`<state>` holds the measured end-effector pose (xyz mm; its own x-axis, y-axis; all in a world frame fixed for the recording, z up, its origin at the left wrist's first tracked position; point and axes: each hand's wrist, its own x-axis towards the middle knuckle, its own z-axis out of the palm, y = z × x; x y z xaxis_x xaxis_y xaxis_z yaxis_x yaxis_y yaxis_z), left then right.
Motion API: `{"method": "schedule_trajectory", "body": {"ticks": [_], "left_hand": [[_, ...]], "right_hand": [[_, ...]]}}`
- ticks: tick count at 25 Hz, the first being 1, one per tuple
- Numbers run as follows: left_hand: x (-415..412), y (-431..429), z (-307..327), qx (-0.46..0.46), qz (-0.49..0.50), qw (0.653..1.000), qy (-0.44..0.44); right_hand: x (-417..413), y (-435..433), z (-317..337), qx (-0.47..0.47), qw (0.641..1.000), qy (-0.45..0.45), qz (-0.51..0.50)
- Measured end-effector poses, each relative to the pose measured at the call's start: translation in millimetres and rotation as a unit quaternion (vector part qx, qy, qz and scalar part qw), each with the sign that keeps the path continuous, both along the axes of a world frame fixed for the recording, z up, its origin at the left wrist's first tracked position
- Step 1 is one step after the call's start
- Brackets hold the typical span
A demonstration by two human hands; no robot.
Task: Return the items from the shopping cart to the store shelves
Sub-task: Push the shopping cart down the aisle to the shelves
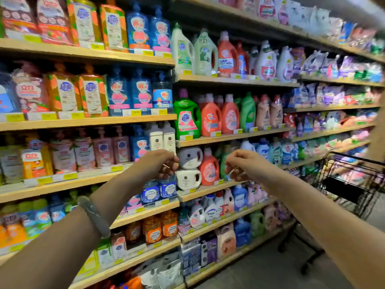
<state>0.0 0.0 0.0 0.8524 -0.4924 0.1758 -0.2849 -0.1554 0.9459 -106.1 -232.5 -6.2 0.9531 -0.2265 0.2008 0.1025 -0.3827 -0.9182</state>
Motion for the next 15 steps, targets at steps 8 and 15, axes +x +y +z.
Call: {"method": "schedule_trajectory", "body": {"ticks": [8,15], "left_hand": [[46,-196,-41,0.092,-0.074,0.981,-0.154],[104,-429,-78,0.031,-0.194,0.980,-0.020]], "right_hand": [[-13,-155,-45,-0.426,0.872,0.024,-0.239],[21,-315,-112,-0.307,0.889,0.121,-0.316]]}}
